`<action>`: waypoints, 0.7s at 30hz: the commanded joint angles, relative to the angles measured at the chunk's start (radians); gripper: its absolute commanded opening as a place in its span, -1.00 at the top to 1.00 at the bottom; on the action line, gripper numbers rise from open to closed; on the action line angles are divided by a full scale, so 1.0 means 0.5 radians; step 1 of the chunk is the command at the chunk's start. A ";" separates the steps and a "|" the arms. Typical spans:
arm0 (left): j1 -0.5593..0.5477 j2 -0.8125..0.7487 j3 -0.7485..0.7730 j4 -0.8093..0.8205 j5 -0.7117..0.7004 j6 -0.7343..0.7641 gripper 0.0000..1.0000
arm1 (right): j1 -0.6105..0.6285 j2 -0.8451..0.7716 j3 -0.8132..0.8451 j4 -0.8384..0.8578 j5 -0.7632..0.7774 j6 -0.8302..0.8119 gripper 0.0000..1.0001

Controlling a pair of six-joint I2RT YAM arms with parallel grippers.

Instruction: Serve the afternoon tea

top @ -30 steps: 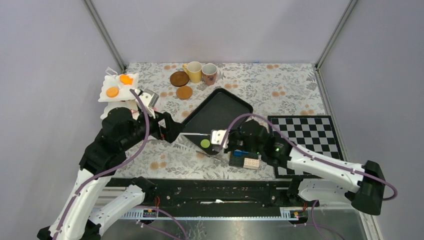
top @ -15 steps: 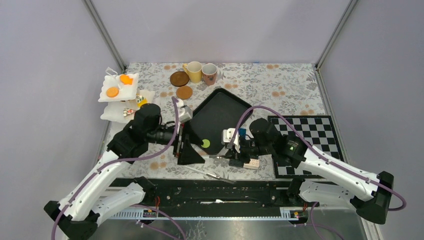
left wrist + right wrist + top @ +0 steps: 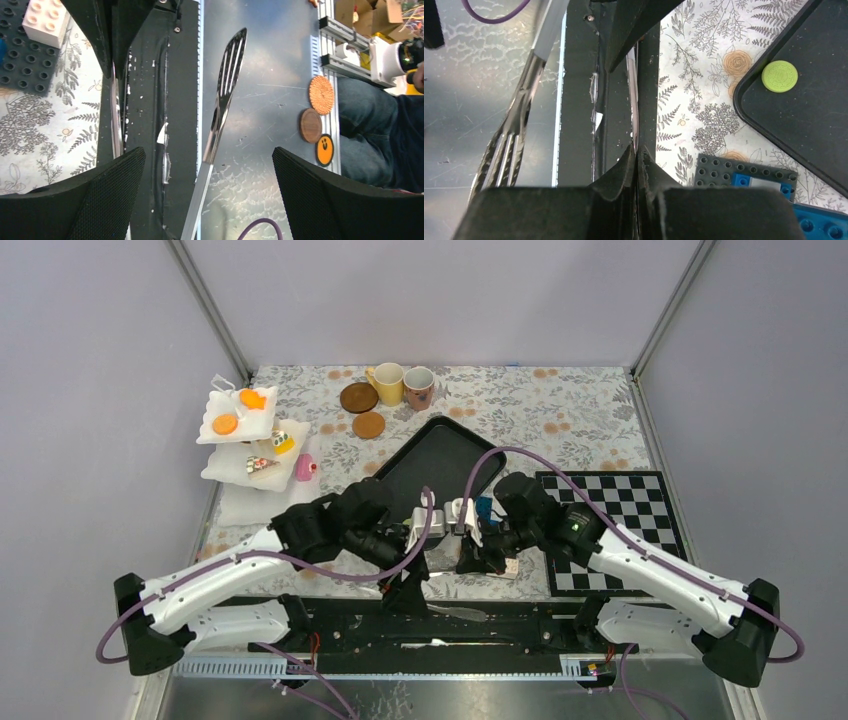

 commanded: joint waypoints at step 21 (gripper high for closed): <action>-0.047 -0.364 0.021 -0.007 -0.599 -0.056 -0.98 | -0.133 0.307 0.359 -0.060 -0.479 -0.587 1.00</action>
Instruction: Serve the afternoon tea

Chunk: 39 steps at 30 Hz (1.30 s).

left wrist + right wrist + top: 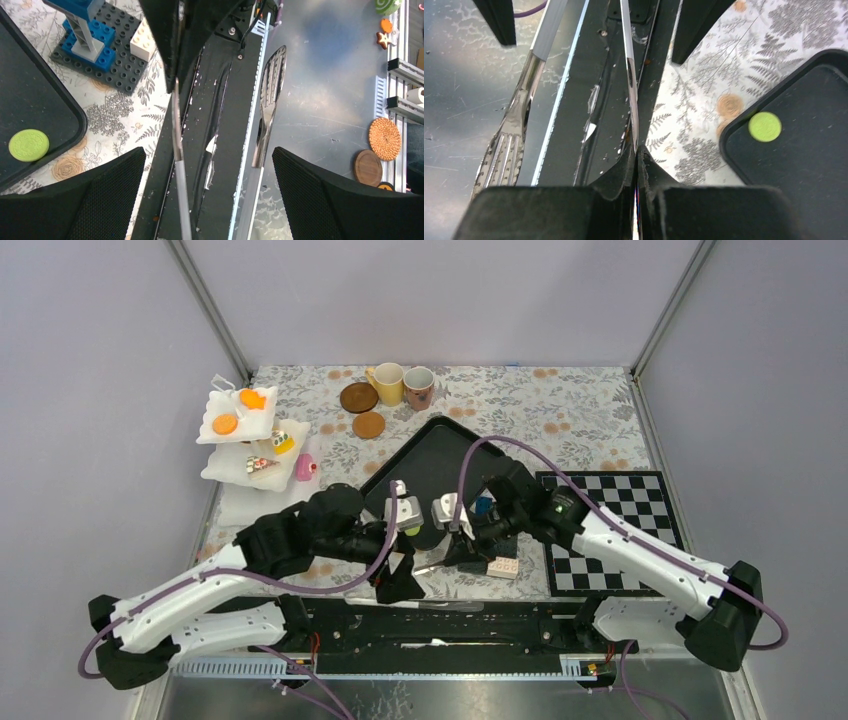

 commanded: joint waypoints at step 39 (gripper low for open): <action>-0.006 0.129 -0.091 0.078 -0.460 0.128 -0.52 | -0.356 0.510 0.463 -0.246 -0.530 -0.351 0.77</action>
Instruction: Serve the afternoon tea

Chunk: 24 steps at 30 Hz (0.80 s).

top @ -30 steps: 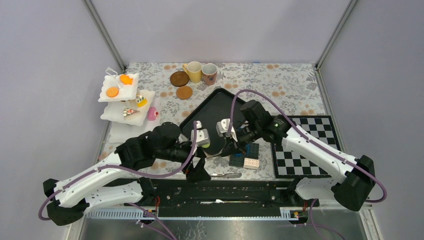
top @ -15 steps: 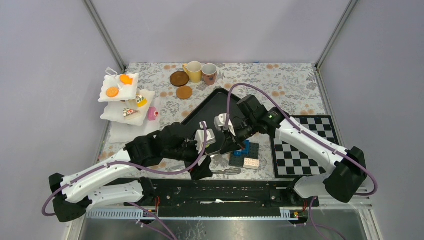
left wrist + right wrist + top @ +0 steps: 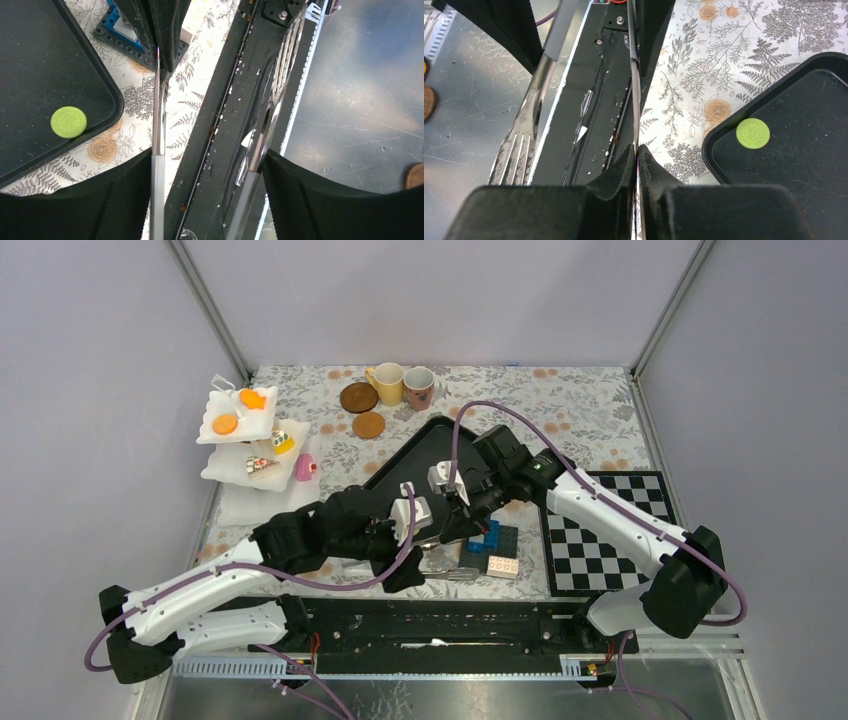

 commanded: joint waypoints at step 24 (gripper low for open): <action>0.000 0.203 -0.104 0.244 -1.111 0.047 -0.02 | -0.096 0.193 0.125 0.401 0.228 -0.042 0.01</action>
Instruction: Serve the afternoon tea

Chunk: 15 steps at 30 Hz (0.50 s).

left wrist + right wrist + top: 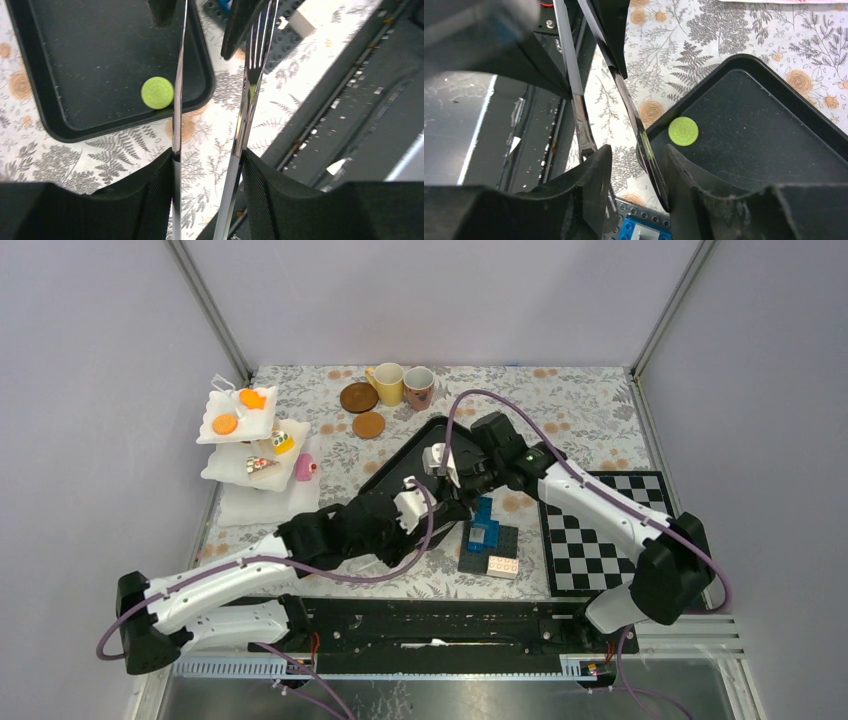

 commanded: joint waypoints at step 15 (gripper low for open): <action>0.182 0.570 0.030 0.314 -0.509 -0.013 0.09 | -0.302 -0.006 -0.064 0.658 0.308 0.540 -0.99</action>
